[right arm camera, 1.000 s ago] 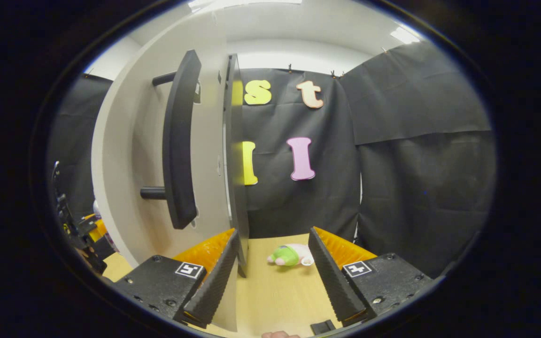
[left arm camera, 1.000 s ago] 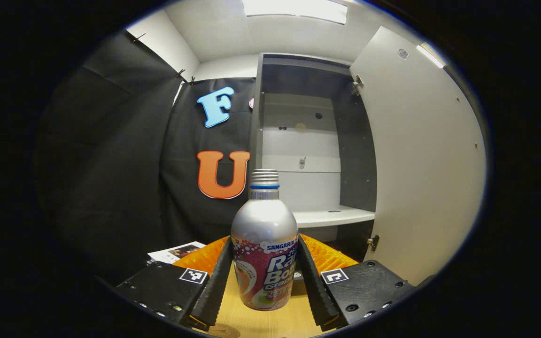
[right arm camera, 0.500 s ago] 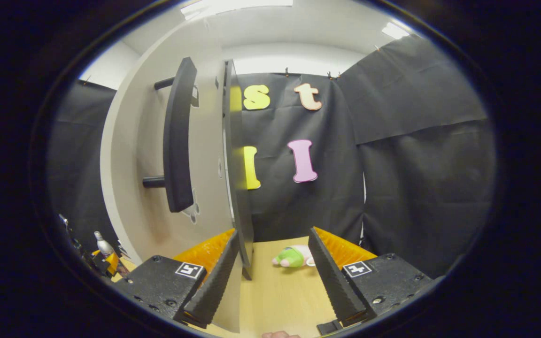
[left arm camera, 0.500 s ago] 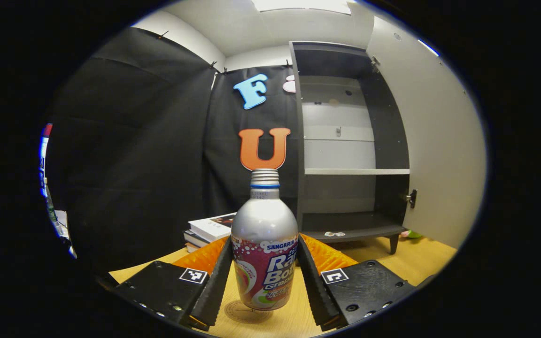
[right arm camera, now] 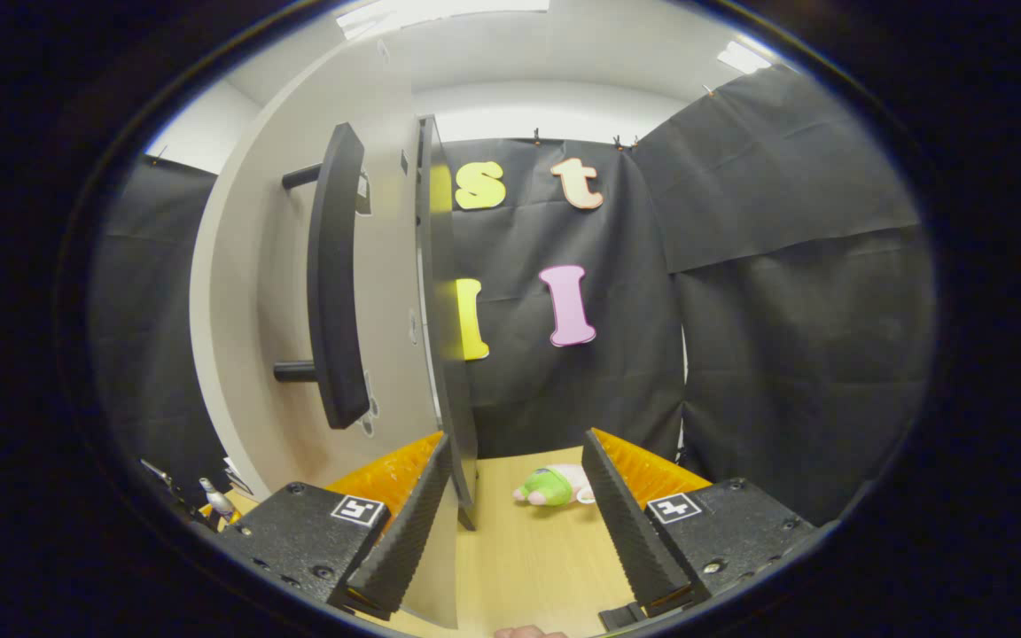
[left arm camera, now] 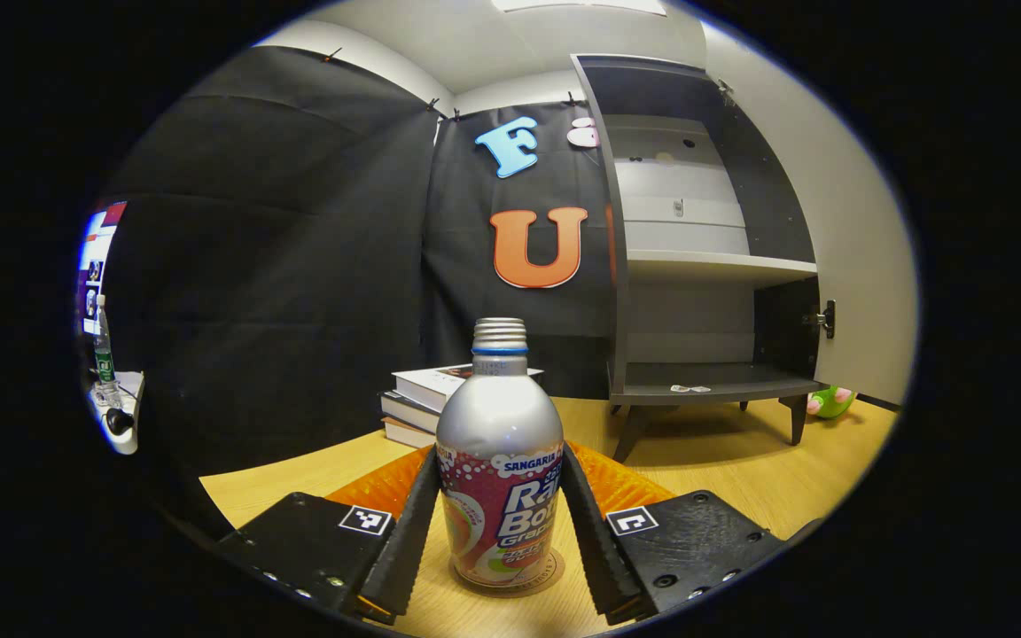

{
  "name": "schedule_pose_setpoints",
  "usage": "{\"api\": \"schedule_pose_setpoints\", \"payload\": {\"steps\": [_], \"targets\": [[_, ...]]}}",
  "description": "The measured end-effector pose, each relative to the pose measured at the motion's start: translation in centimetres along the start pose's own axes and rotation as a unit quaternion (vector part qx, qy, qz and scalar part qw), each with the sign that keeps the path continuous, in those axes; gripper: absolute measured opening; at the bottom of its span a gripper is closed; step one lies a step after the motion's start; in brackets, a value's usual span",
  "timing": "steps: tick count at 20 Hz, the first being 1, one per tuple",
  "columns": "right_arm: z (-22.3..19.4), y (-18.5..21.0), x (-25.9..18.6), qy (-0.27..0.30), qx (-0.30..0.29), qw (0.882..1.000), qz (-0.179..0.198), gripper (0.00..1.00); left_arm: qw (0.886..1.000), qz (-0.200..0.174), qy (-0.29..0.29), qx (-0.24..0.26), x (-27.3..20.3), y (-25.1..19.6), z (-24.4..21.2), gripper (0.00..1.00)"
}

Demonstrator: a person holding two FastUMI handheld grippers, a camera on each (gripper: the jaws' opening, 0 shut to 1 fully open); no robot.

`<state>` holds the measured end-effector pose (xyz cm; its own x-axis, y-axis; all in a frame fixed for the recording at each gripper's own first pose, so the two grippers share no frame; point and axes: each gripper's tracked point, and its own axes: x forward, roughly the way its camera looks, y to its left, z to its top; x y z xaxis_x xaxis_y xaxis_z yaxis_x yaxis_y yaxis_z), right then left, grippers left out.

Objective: Open the cabinet door with the right hand, grasp the bottle in the cabinet with the left hand and place it on the coaster, then close the cabinet door with the right hand.

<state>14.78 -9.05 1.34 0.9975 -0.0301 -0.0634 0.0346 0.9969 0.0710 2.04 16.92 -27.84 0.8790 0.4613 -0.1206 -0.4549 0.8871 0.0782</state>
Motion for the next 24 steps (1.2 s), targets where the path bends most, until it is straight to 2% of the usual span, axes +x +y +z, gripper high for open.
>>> {"api": "schedule_pose_setpoints", "payload": {"steps": [10,18,21,24], "targets": [[0.7,-0.4,-0.1,-0.006,-0.005,1.000,-0.015,0.93,1.000,0.000,0.021,0.000,2.5,0.5,-1.6,0.73],[1.3,0.0,0.3,-0.009,-0.021,1.000,-0.015,0.93,1.000,-0.003,0.005,0.022,1.4,0.1,-1.8,0.73],[1.2,0.1,0.3,-0.007,-0.024,1.000,-0.013,0.93,1.000,0.002,0.004,0.014,1.3,0.1,-1.8,0.74],[1.2,0.2,0.3,-0.007,-0.028,1.000,-0.013,0.93,1.000,-0.011,0.011,0.011,1.5,-0.5,-1.9,0.80]]}}
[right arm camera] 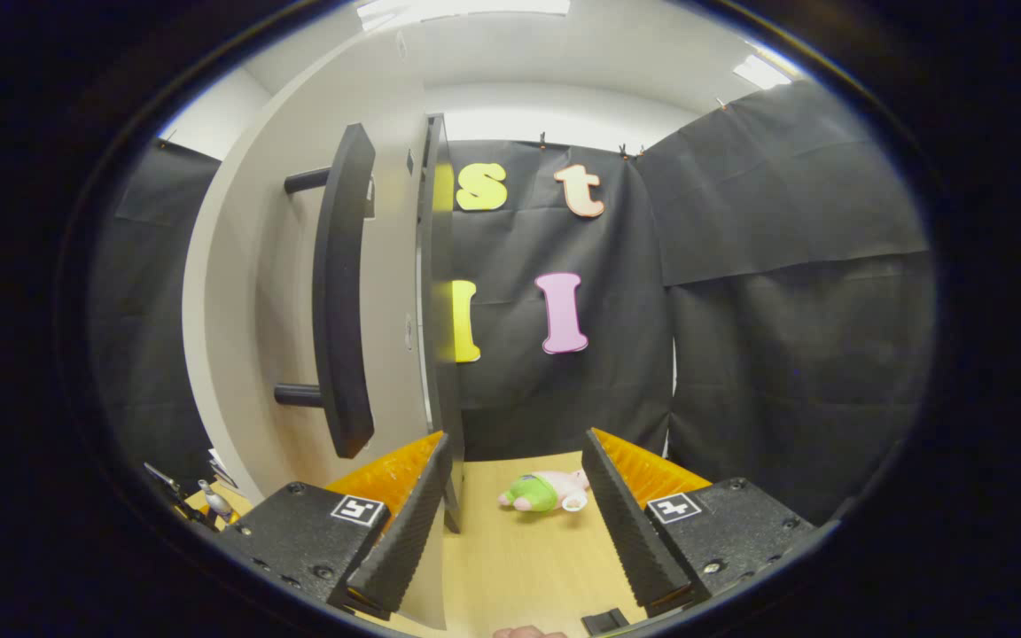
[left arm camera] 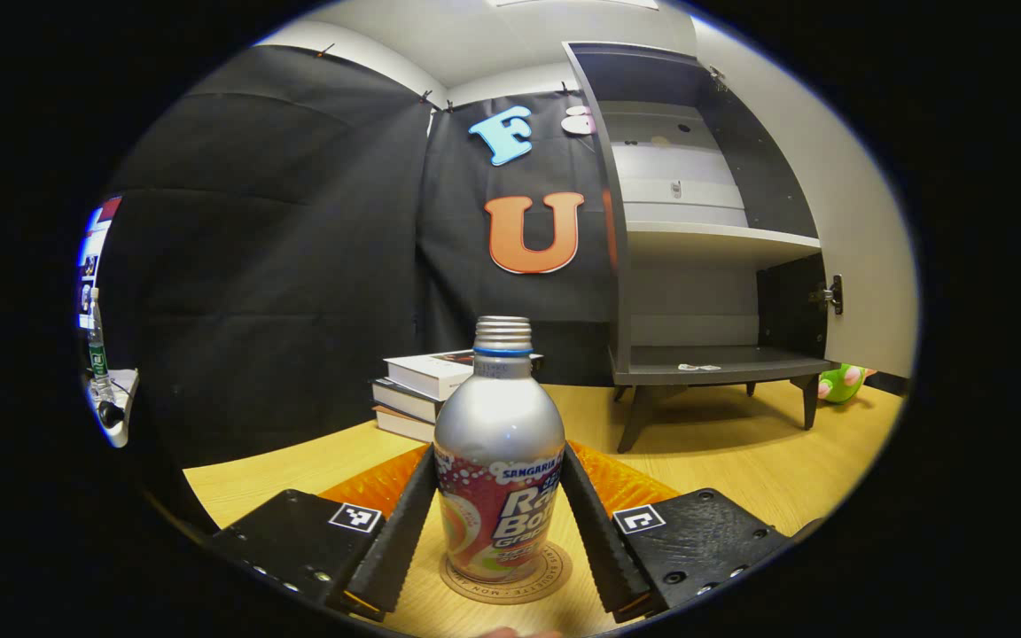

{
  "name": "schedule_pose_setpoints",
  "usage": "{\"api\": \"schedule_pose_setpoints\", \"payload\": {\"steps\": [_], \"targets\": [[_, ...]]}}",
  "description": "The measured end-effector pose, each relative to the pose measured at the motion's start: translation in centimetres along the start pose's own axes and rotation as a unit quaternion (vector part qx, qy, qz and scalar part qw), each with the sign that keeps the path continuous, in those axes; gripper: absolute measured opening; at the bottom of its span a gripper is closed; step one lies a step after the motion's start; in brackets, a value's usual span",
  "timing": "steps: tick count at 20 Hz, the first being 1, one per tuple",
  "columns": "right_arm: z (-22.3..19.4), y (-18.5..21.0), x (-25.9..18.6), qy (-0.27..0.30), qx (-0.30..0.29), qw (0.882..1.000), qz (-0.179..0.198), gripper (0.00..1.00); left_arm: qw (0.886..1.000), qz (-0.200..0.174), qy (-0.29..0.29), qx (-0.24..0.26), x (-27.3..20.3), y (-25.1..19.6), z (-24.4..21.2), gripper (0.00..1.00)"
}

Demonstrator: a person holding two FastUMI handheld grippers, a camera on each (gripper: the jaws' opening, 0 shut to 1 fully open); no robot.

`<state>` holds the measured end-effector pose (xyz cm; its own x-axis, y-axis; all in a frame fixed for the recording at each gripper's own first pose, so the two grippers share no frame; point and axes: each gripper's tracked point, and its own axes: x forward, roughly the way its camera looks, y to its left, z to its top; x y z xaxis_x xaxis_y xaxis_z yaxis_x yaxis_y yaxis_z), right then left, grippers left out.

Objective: Open the cabinet door with the right hand, grasp the bottle in the cabinet with the left hand and place it on the coaster, then close the cabinet door with the right hand.

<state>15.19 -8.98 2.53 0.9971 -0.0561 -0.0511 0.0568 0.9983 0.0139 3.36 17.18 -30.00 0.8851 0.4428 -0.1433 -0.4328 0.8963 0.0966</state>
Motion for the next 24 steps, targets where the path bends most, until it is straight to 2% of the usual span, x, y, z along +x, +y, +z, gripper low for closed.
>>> {"api": "schedule_pose_setpoints", "payload": {"steps": [1,2,5,11,19,21,24], "targets": [[0.1,0.1,0.1,0.000,-0.001,1.000,0.001,0.93,1.000,0.000,-0.003,0.002,0.1,0.0,0.3,0.93],[0.1,0.2,0.1,0.000,-0.002,1.000,0.000,0.93,1.000,0.001,-0.008,0.003,0.0,0.2,0.7,0.90],[0.0,0.4,-0.1,-0.001,-0.006,1.000,0.002,0.93,1.000,0.002,-0.017,-0.005,0.0,0.3,2.1,0.95],[-0.3,0.2,-0.8,-0.005,-0.007,1.000,0.002,0.93,1.000,-0.003,-0.024,-0.004,-1.9,1.2,8.2,0.95],[0.2,-1.7,-0.6,-0.010,0.029,0.999,-0.010,0.95,0.997,-0.074,0.001,0.011,-6.3,-1.5,19.5,0.94],[0.4,-1.3,-0.2,-0.008,0.044,0.999,0.001,0.94,0.996,-0.089,0.002,0.015,-7.0,-2.0,21.7,0.95],[1.1,-0.4,0.1,-0.025,0.045,0.999,0.018,0.94,0.995,-0.092,-0.010,0.019,-7.7,-2.2,24.1,0.94]]}}
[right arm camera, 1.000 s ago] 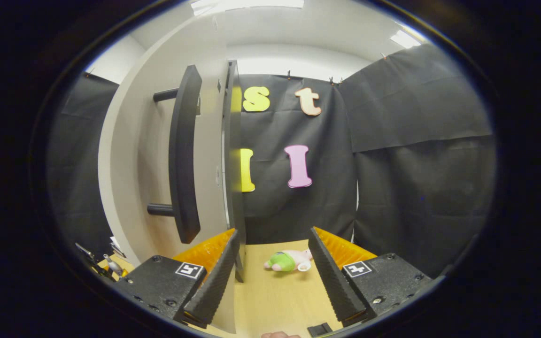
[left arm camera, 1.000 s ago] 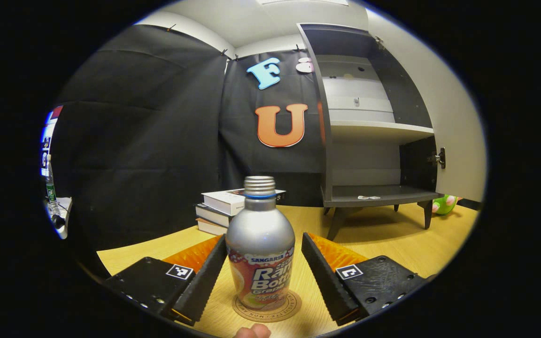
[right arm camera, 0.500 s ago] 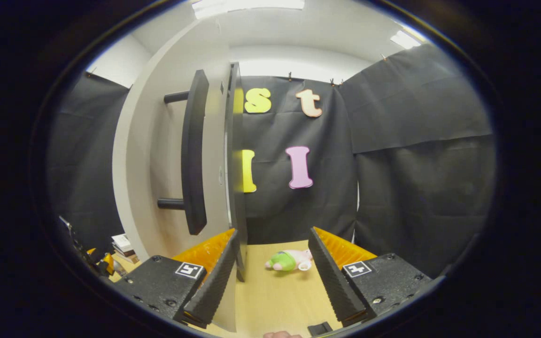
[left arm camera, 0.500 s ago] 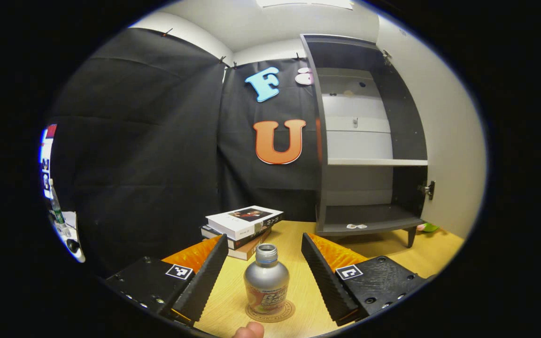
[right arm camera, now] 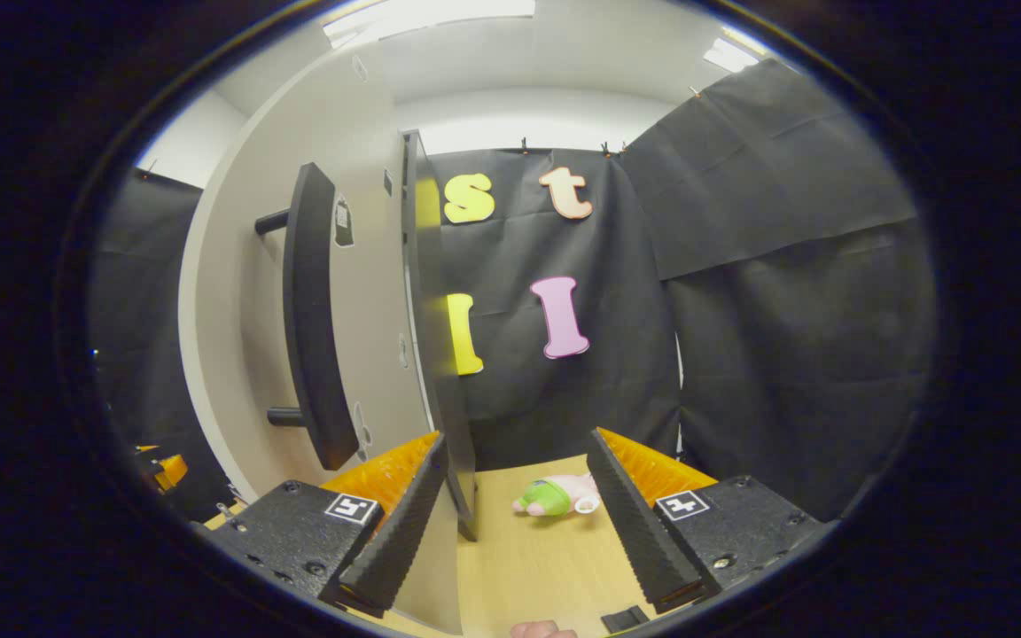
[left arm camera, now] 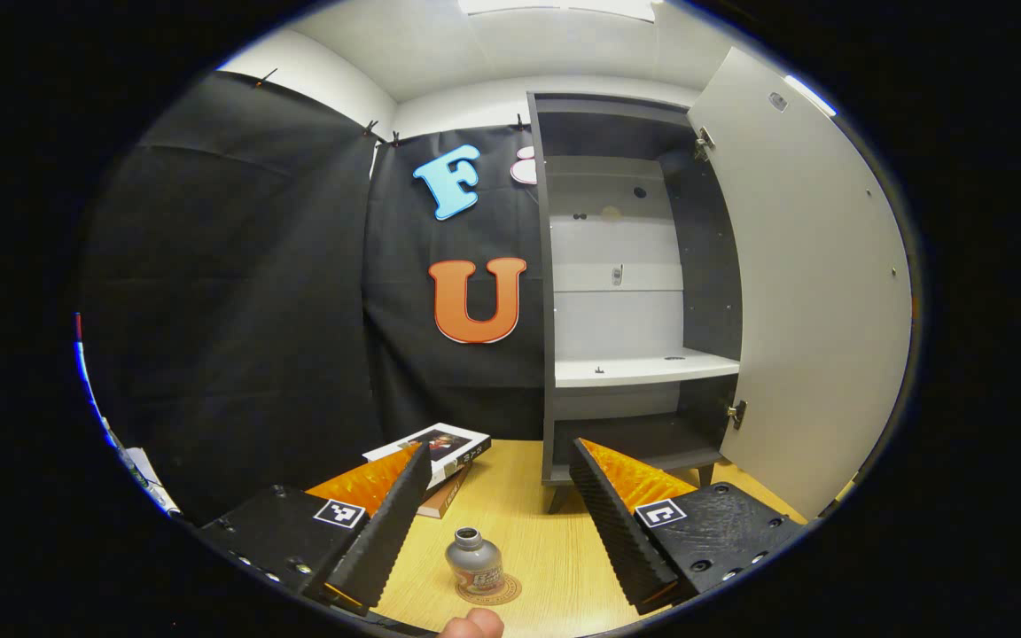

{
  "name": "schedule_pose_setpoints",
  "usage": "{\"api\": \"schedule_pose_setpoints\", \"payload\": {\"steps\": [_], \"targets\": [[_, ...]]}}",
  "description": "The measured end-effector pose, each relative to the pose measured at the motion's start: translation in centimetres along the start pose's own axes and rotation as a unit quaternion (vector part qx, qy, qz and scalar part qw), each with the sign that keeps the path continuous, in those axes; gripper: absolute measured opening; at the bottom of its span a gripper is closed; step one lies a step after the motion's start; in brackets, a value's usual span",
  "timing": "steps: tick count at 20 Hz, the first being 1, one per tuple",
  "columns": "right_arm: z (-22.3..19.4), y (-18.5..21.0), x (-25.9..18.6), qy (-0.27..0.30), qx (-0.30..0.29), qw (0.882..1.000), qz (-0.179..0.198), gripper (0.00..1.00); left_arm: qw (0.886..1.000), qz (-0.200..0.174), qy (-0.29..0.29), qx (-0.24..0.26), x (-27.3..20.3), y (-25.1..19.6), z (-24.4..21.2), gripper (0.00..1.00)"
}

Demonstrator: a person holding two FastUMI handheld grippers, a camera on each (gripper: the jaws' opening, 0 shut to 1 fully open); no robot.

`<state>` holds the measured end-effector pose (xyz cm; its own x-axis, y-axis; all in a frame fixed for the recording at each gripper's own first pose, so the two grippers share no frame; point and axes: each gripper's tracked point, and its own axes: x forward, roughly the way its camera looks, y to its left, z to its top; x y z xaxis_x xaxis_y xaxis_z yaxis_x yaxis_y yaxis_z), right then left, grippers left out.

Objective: Open the cabinet door with the right hand, grasp the bottle in the cabinet with the left hand and place it on the coaster, then close the cabinet door with the right hand.

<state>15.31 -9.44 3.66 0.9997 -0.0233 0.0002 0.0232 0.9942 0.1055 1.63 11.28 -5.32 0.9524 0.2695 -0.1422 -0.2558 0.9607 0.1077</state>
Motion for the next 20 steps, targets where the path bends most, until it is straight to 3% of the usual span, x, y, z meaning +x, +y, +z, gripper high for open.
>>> {"api": "schedule_pose_setpoints", "payload": {"steps": [4,5,6,9,10,12,18,20], "targets": [[-0.3,1.8,0.0,0.003,-0.013,1.000,0.022,0.99,1.000,-0.006,-0.001,-0.011,-0.2,-0.4,0.7,0.95],[-0.3,2.0,0.1,0.002,-0.017,1.000,0.023,0.91,1.000,-0.007,0.000,-0.016,-0.3,-0.4,0.6,0.95],[-0.4,2.5,0.1,0.006,-0.017,0.999,0.029,0.95,1.000,-0.009,0.001,-0.019,-0.3,-0.4,0.6,0.95],[-0.9,4.9,0.3,0.013,-0.004,0.998,0.053,0.94,1.000,-0.013,0.002,-0.026,-0.8,-0.4,1.0,0.95],[-1.0,6.2,0.1,0.016,0.003,0.998,0.068,0.87,1.000,-0.016,-0.001,-0.027,-0.8,-0.4,1.2,0.95],[-1.4,8.5,-0.1,0.018,0.009,0.996,0.085,0.93,0.999,-0.018,-0.005,-0.026,-1.0,-0.2,1.4,0.94],[-2.4,14.6,0.4,0.024,0.017,0.991,0.131,0.94,1.000,-0.022,-0.002,-0.021,-1.6,0.7,1.0,0.95],[-2.3,15.5,0.4,0.021,0.015,0.991,0.131,0.94,0.999,-0.026,0.003,-0.023,-1.7,0.6,0.6,0.94]]}}
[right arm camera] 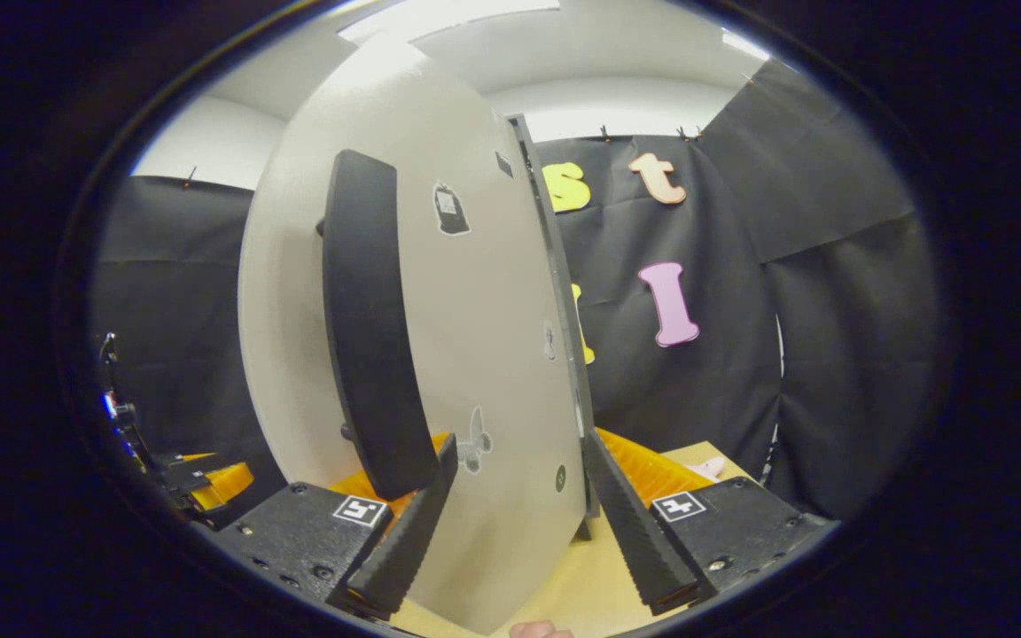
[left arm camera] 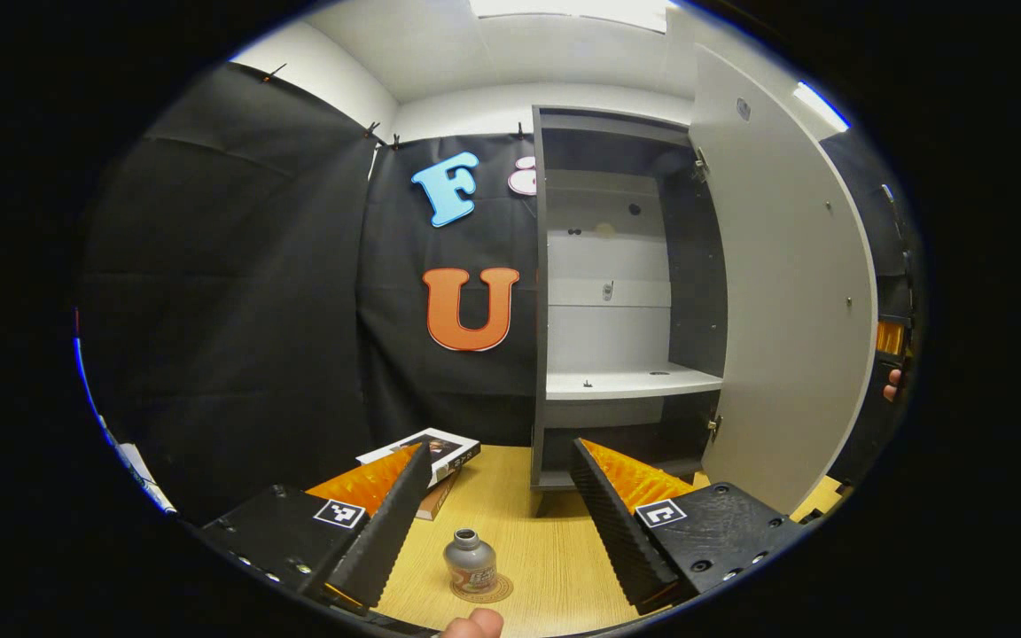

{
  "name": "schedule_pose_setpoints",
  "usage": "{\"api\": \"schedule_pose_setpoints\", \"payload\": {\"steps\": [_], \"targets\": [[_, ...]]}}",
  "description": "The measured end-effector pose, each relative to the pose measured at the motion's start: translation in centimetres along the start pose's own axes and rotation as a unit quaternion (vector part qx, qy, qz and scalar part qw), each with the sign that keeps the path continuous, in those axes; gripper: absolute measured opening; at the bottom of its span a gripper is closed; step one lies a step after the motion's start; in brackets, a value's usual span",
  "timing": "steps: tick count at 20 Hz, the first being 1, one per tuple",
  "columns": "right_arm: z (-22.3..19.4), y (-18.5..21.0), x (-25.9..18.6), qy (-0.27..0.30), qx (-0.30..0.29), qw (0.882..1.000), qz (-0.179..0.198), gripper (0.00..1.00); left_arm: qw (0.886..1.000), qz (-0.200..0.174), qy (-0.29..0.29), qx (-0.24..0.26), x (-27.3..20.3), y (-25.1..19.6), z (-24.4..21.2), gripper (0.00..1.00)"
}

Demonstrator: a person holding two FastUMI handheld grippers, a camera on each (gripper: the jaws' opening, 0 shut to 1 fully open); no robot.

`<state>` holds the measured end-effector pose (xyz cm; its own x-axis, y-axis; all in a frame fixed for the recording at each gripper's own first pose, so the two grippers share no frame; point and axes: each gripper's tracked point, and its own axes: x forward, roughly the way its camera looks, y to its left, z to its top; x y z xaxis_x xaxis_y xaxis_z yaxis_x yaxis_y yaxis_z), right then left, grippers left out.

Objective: Open the cabinet door with the right hand, grasp the bottle in the cabinet with the left hand and place it on the coaster, then close the cabinet door with the right hand.

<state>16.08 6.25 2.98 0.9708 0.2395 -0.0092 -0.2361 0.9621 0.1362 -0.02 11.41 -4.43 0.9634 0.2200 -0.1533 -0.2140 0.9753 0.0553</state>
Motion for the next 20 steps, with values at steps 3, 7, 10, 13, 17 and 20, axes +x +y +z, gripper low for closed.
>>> {"api": "schedule_pose_setpoints", "payload": {"steps": [3,7,10,13,17,20], "targets": [[-0.3,1.6,0.7,0.001,-0.009,1.000,-0.001,0.93,1.000,-0.005,0.007,0.000,0.1,0.3,-0.5,0.95],[-0.8,4.3,2.2,0.002,-0.022,1.000,0.014,0.93,1.000,-0.013,0.009,0.000,0.2,0.5,-0.7,0.95],[-1.7,6.6,4.0,0.005,-0.020,0.999,0.031,0.93,1.000,-0.016,0.010,0.000,0.3,1.1,-0.9,0.95],[-2.4,8.9,6.5,0.013,-0.013,0.999,0.050,0.94,1.000,-0.012,0.015,-0.001,0.5,2.0,-1.4,0.95],[-2.8,11.7,10.3,0.011,-0.016,0.997,0.068,0.95,1.000,-0.001,0.023,-0.006,0.6,3.5,-2.0,0.95],[-2.7,13.0,12.9,0.006,-0.019,0.997,0.076,0.95,1.000,0.013,0.023,-0.005,0.8,4.9,-2.2,0.95]]}}
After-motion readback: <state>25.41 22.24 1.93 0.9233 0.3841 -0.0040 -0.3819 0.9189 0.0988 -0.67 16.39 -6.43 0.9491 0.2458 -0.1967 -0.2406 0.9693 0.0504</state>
